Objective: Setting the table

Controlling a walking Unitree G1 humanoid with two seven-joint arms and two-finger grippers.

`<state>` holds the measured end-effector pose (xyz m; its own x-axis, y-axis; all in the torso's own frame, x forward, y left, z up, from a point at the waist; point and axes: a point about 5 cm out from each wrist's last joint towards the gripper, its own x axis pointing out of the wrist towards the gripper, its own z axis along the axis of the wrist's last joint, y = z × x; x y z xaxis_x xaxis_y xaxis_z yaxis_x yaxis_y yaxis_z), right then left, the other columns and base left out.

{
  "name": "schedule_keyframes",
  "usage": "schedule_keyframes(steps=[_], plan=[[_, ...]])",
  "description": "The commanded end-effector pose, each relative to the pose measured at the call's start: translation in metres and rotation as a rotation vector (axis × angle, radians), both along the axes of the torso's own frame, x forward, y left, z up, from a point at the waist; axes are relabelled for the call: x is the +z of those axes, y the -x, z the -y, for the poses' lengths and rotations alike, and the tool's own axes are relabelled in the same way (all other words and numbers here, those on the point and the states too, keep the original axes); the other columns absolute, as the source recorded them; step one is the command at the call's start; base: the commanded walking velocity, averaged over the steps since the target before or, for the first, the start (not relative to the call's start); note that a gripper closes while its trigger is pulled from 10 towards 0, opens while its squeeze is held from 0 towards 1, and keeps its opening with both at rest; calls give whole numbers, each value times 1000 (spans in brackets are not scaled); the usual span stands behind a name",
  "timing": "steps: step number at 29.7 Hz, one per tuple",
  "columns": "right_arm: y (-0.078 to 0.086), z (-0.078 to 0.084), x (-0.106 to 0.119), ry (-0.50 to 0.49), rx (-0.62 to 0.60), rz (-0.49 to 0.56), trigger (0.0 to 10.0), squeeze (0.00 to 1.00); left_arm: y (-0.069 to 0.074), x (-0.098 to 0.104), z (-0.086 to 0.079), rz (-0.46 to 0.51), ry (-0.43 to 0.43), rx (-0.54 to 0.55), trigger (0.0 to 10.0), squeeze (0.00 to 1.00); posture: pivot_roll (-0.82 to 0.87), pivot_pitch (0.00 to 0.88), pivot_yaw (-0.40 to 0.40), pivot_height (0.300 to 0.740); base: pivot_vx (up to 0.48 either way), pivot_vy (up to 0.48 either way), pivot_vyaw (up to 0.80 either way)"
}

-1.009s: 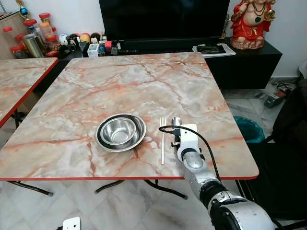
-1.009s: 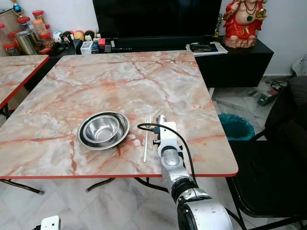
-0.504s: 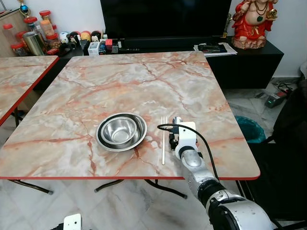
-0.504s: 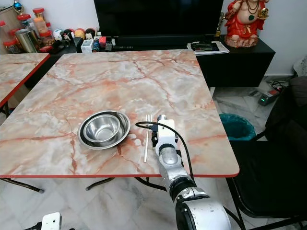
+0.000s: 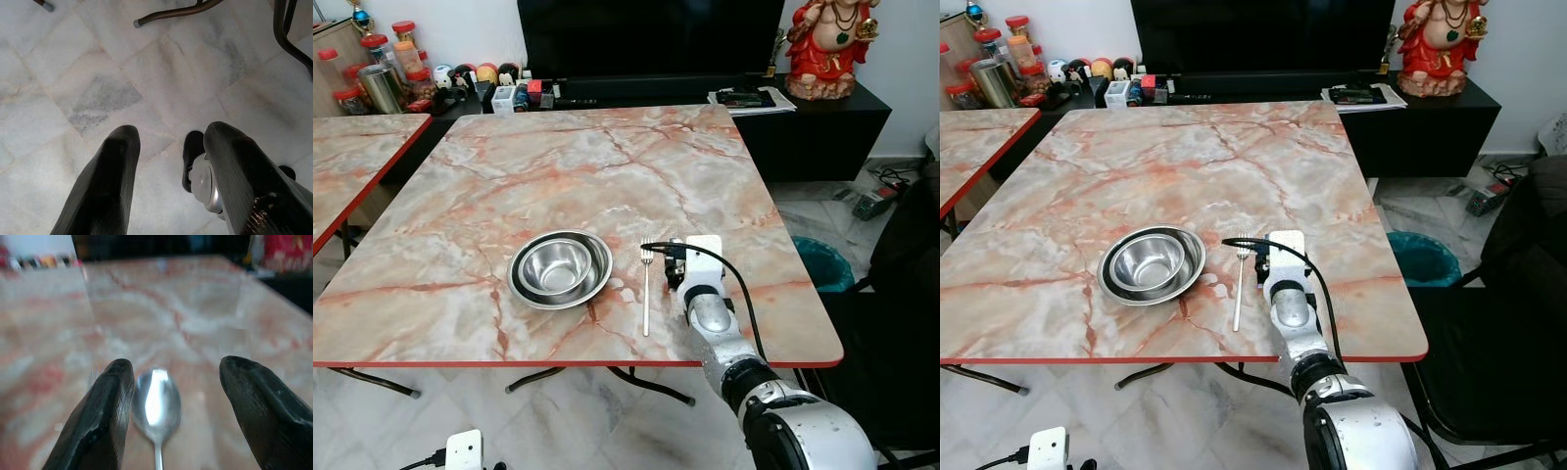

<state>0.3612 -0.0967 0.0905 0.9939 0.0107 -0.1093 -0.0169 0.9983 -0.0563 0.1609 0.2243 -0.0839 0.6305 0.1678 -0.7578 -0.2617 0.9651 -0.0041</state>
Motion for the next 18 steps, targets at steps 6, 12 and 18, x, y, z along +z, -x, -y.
schedule_keyframes(steps=[6,12,18], plan=[[-10,-6,30,-30,24,148,10000,0,-6,2,3,14,9,-1,10000,0,137,0,32,740,0,0,0],[-9,-6,32,-40,21,169,10000,0,-5,1,5,11,9,-5,10000,0,130,0,33,740,0,0,0],[-9,-5,38,-62,9,221,10000,0,-4,1,5,8,5,-14,10000,0,129,0,33,740,0,0,0]])
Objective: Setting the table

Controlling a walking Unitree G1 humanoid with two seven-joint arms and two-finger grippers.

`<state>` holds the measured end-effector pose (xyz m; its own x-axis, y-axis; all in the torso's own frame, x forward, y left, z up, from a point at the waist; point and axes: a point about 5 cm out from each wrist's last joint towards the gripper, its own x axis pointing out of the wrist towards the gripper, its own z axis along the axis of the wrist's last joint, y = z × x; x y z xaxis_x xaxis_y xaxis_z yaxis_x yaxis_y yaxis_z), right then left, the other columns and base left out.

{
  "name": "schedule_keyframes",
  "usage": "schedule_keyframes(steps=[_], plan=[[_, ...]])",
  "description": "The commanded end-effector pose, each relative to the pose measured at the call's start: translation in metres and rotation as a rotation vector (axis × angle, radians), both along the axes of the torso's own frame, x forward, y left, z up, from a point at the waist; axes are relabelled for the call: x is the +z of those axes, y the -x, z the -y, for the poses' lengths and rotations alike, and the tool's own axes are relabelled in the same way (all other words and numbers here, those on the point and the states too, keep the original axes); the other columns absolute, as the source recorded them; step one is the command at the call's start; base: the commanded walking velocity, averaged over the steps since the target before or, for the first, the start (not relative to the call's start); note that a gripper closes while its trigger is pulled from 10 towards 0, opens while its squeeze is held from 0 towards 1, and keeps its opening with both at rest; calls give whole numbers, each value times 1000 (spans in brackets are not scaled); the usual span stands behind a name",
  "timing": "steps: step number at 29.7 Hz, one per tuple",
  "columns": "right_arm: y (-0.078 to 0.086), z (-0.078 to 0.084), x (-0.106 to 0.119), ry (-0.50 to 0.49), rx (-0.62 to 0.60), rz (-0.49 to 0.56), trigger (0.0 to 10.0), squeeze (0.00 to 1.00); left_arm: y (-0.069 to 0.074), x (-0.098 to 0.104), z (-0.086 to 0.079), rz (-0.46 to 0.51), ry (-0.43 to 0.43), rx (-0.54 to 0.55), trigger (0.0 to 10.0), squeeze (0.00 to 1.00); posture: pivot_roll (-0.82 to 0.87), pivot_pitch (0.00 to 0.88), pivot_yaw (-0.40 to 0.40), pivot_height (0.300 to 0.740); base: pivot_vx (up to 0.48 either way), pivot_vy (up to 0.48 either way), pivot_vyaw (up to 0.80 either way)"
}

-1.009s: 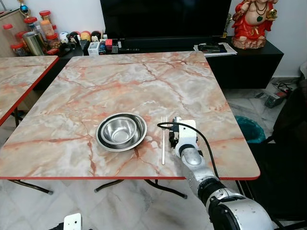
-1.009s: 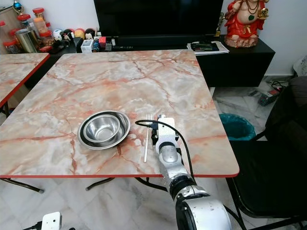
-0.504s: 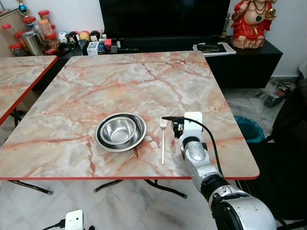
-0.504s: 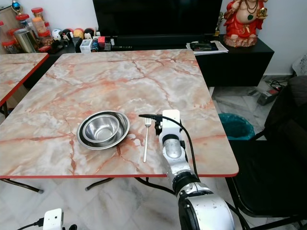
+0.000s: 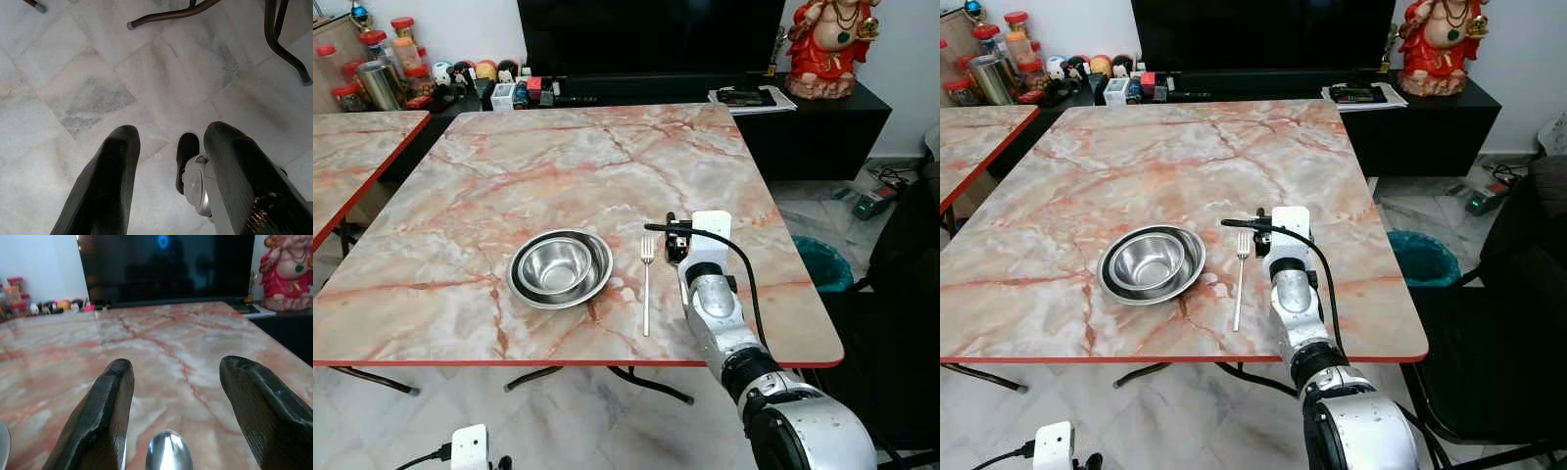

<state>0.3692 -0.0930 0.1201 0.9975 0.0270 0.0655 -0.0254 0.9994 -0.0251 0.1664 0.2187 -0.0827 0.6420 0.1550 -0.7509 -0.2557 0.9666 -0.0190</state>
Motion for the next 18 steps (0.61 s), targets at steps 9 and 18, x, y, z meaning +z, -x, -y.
schedule_keyframes(steps=[9,18], plan=[[8,3,16,29,27,183,10000,0,-2,0,0,-7,-10,-23,10000,0,112,0,35,740,0,0,0],[20,4,11,24,25,208,10000,0,-3,0,3,-14,-5,-34,10000,0,96,0,33,740,0,0,0]])
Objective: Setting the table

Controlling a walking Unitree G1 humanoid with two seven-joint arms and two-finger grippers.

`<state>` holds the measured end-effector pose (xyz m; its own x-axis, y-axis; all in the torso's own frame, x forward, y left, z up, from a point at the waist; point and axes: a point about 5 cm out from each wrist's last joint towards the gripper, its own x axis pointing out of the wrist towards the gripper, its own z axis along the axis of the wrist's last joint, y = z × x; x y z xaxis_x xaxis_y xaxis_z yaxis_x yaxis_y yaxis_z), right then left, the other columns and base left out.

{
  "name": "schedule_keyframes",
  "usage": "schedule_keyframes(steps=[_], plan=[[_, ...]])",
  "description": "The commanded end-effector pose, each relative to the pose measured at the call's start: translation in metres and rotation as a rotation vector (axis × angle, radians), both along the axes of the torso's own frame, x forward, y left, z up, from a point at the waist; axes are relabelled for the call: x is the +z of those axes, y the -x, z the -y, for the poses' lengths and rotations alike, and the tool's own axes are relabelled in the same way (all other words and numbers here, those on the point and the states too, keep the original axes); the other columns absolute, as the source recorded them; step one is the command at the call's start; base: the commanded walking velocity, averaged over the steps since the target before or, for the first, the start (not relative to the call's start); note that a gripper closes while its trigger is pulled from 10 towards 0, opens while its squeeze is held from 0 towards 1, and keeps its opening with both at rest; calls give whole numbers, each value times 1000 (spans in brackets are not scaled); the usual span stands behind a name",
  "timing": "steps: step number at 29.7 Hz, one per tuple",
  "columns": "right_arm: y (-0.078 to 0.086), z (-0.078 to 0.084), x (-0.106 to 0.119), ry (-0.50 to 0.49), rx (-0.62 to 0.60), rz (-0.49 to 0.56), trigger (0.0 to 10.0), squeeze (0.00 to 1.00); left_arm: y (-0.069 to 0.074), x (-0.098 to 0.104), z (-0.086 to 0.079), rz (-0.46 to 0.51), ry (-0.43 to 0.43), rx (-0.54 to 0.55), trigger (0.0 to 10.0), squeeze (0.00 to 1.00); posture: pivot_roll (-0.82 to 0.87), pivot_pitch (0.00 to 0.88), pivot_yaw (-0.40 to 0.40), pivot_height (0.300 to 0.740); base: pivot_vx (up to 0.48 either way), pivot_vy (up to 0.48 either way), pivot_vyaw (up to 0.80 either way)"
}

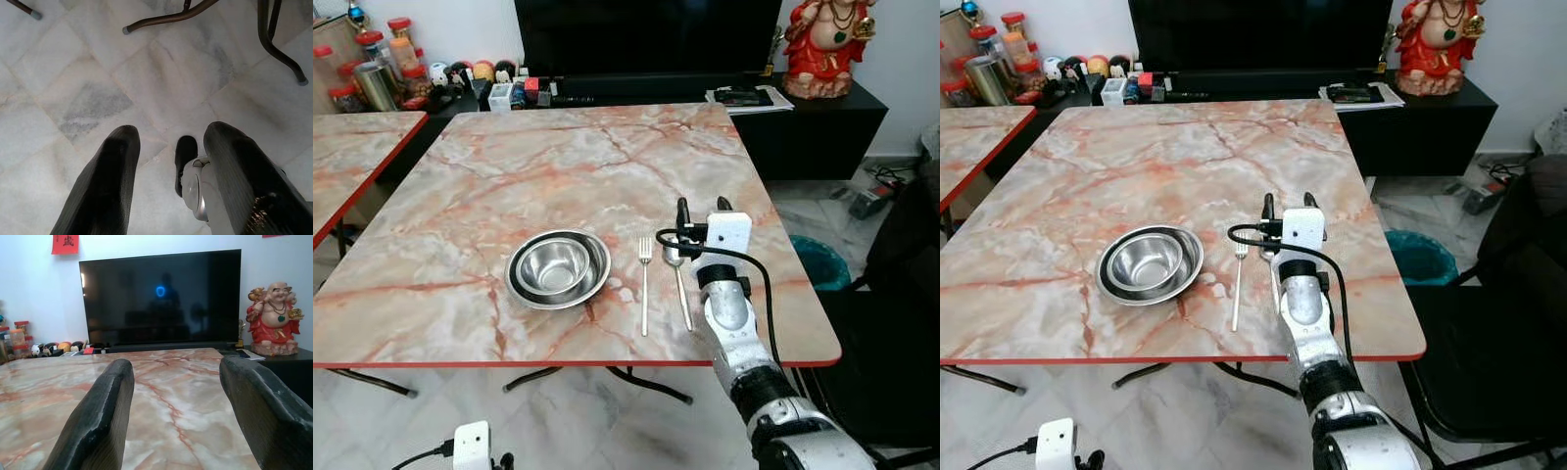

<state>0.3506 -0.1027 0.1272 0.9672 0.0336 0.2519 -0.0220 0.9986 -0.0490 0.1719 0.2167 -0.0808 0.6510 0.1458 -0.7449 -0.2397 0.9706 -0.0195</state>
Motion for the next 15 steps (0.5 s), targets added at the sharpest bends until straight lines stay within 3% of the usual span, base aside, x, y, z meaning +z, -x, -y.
schedule_keyframes(steps=[1,4,7,15], plan=[[1,-5,4,6,22,16,10000,0,2,-2,1,-22,-2,-16,10000,0,96,0,32,740,0,0,0],[2,-5,4,6,22,14,10000,0,2,-2,1,-22,-2,-16,10000,0,96,0,32,740,0,0,0],[2,-7,5,3,23,8,10000,0,1,-1,1,-18,5,5,10000,0,105,0,26,740,0,296,0],[4,-11,6,-14,20,4,10000,0,3,-2,-2,-19,1,18,10000,0,99,0,33,740,0,448,0]])
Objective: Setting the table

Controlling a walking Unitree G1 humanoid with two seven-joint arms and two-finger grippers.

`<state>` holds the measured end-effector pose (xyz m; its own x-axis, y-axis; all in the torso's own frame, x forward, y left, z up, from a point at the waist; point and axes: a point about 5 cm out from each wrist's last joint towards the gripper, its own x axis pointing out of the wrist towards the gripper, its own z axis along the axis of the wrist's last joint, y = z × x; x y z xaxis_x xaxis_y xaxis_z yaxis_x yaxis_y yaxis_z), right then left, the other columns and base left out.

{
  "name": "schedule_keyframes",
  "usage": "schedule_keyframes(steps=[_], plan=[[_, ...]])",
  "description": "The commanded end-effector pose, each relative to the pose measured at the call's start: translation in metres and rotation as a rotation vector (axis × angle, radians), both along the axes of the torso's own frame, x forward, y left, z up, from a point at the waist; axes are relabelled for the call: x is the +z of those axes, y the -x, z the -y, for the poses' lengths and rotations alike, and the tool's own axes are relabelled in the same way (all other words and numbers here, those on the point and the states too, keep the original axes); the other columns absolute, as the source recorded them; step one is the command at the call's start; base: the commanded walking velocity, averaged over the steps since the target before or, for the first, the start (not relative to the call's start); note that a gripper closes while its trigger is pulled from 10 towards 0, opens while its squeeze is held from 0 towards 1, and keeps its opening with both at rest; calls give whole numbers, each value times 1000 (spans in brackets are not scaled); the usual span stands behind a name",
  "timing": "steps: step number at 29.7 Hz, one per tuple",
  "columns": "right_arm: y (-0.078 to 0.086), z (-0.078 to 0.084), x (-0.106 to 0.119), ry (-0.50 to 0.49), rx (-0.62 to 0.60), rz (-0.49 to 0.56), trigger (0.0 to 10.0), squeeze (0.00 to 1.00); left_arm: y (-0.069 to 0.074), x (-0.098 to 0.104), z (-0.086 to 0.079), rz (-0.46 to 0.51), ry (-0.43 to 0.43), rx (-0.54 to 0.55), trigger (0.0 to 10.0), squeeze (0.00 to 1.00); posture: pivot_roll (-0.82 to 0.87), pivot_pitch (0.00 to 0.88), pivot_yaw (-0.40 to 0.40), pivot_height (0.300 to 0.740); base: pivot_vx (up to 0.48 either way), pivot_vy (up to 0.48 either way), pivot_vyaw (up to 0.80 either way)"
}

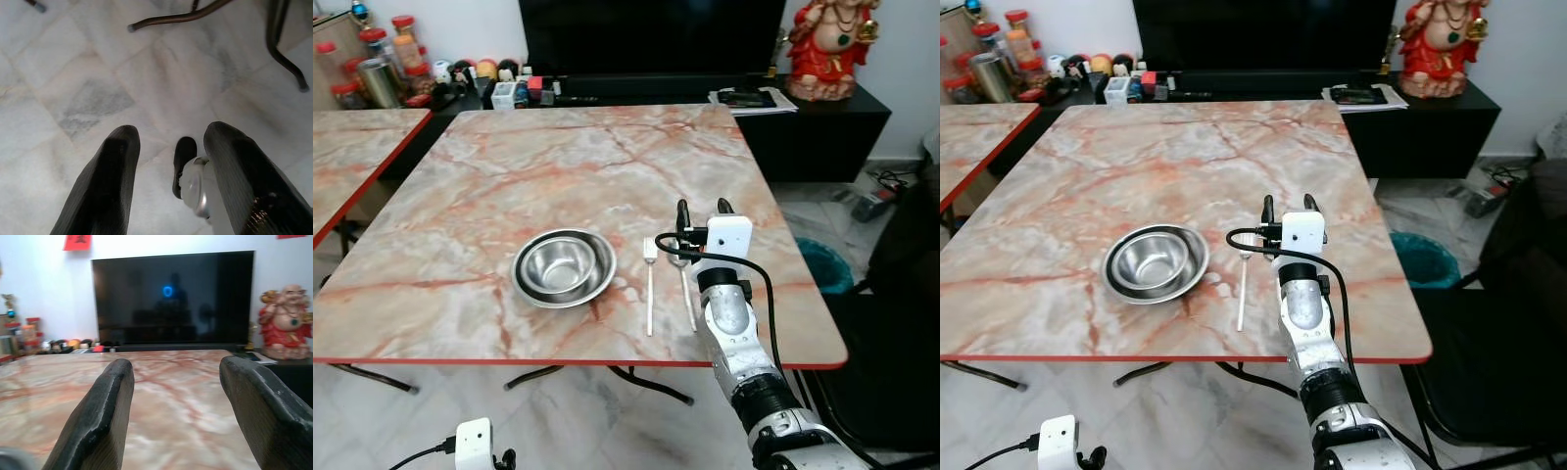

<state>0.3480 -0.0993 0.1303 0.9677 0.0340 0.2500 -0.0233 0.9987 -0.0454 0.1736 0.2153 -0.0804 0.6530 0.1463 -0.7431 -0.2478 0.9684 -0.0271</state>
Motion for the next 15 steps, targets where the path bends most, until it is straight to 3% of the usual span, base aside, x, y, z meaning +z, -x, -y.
schedule_keyframes(steps=[1,15], plan=[[2,-7,3,-11,20,5,10000,0,5,-2,-4,-24,-8,9,10000,0,97,0,35,740,0,480,0],[1,-7,6,-15,5,4,10000,0,1,1,-8,-11,-19,12,10000,0,99,0,50,740,0,480,0]])
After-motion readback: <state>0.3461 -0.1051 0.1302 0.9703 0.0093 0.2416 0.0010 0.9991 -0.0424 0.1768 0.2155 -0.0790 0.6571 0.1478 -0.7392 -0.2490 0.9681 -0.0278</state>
